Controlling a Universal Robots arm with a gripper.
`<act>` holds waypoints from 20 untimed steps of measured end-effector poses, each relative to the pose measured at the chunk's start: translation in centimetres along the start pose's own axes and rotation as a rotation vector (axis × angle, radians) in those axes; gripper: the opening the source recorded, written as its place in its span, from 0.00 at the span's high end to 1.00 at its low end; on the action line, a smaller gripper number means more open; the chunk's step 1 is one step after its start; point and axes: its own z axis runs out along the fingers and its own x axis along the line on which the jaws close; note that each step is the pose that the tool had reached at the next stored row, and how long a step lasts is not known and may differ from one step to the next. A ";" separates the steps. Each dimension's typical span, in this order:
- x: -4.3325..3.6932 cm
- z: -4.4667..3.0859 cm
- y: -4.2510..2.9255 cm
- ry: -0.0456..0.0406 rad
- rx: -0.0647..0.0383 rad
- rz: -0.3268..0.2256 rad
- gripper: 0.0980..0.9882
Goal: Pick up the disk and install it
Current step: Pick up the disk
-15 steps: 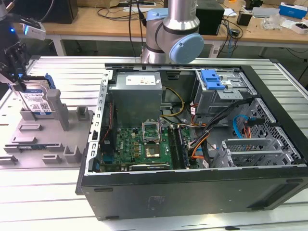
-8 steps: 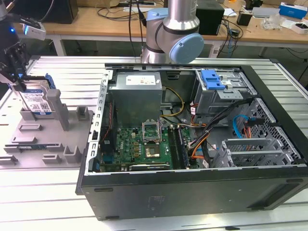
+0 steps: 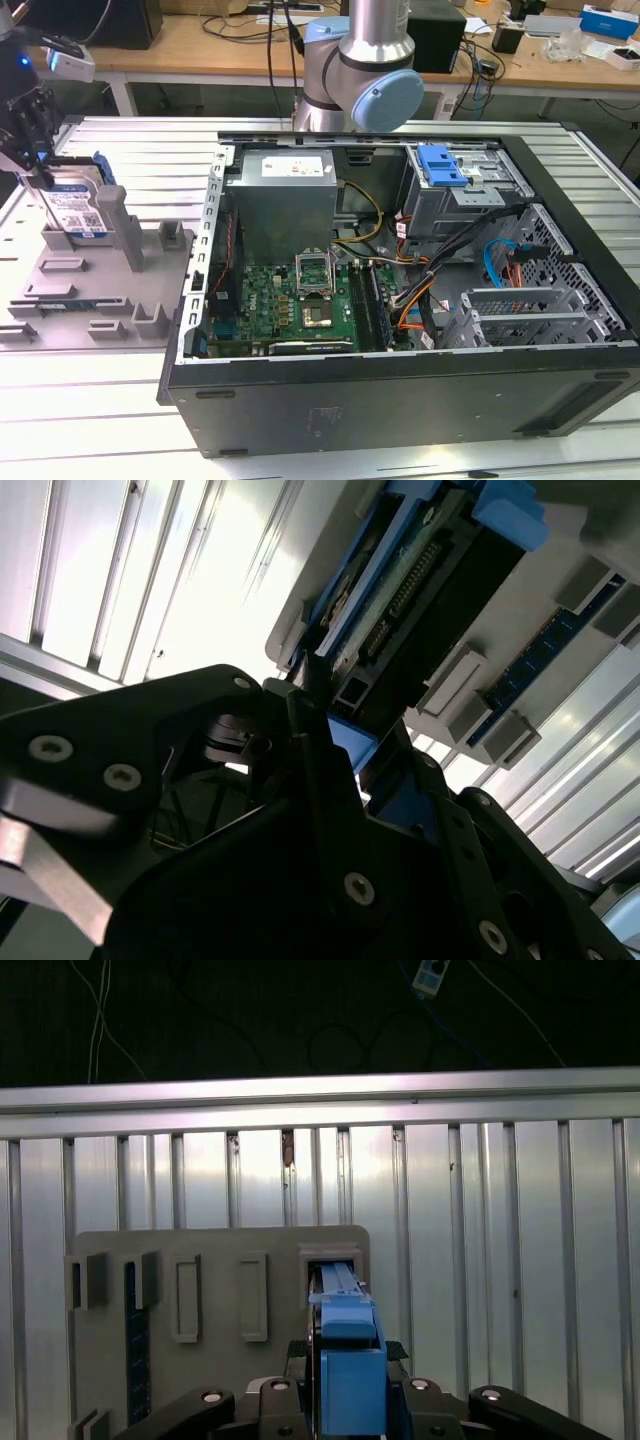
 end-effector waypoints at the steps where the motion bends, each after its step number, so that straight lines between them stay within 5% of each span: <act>1: 0.01 -0.16 0.01 0.0001 0.000 0.000 0.70; 10: 0.06 -2.66 0.07 0.0000 0.000 0.000 0.70; 20: 0.20 -7.97 0.21 0.0000 0.000 0.000 0.70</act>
